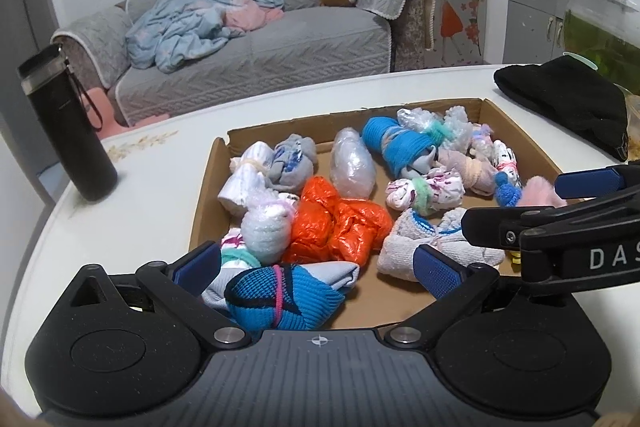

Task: Organize objects
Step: 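Withdraw both tools up from the filled box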

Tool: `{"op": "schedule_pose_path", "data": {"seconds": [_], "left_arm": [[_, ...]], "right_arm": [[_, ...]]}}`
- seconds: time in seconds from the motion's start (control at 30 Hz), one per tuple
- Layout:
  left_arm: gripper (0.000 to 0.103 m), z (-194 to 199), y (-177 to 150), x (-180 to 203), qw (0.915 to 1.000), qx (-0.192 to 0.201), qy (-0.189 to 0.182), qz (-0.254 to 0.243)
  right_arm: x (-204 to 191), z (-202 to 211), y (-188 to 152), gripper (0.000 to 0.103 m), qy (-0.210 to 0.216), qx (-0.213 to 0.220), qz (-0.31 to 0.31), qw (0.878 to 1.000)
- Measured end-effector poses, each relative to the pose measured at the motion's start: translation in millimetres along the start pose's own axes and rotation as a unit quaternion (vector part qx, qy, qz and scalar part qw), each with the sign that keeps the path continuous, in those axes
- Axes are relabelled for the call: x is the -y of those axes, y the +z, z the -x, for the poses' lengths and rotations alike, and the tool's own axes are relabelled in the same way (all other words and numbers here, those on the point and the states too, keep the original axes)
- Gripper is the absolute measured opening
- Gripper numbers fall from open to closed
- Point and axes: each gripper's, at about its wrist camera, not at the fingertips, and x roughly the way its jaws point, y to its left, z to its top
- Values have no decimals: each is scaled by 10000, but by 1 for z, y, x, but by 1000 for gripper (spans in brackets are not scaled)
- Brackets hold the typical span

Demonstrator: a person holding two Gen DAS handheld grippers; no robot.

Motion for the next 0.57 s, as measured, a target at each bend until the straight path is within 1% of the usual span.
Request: {"op": "schedule_pose_path", "data": {"seconds": [0.3, 0.43, 0.57], "left_arm": [[102, 0, 1, -3, 9999, -27, -92, 125], [102, 1, 1, -7, 9993, 0, -231, 277], [102, 2, 2, -8, 9994, 94, -165, 282]], "right_arm": [[-1, 1, 0, 102, 44, 82, -35, 10000], [-2, 3, 2, 102, 63, 138, -46, 9999], [-3, 4, 2, 102, 67, 183, -50, 9998]]}}
